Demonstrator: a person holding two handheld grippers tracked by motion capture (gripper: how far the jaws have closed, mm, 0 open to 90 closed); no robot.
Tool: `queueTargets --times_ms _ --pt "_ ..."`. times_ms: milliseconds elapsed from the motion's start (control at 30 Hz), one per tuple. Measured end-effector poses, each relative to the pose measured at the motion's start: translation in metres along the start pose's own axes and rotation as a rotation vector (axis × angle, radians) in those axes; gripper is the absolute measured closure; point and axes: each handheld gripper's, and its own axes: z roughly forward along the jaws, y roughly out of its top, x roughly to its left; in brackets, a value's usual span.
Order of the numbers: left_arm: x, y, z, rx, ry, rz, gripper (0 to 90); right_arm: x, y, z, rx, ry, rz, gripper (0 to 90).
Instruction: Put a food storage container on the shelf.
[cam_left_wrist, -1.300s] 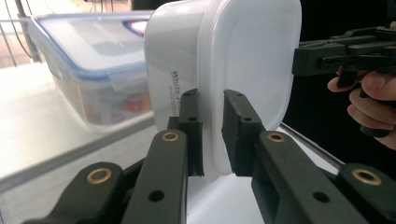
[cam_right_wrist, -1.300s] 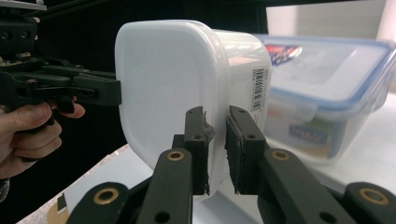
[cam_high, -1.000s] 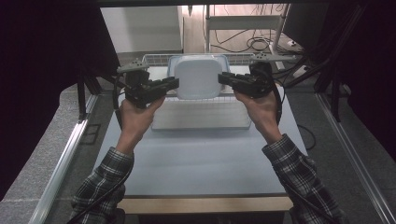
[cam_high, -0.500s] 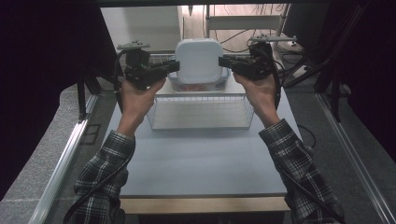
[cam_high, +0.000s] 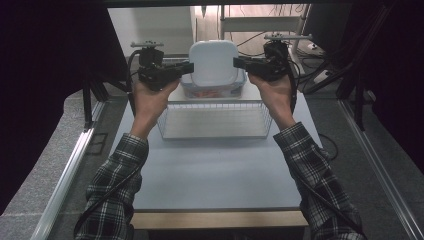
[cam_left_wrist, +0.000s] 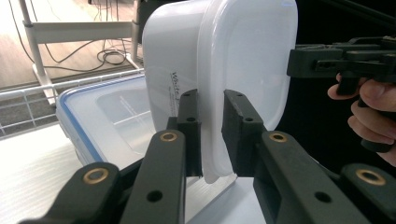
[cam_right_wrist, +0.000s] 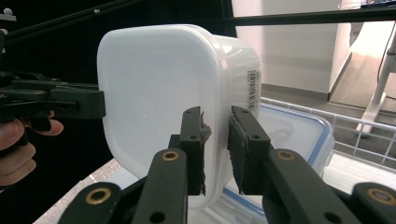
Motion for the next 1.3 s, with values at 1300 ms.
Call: queueTargets --times_ms 1300 --pt "0.019 0.017 0.027 0.015 0.08 -0.041 47.4 -0.009 0.007 0.025 0.031 -0.059 -0.02 52.0"
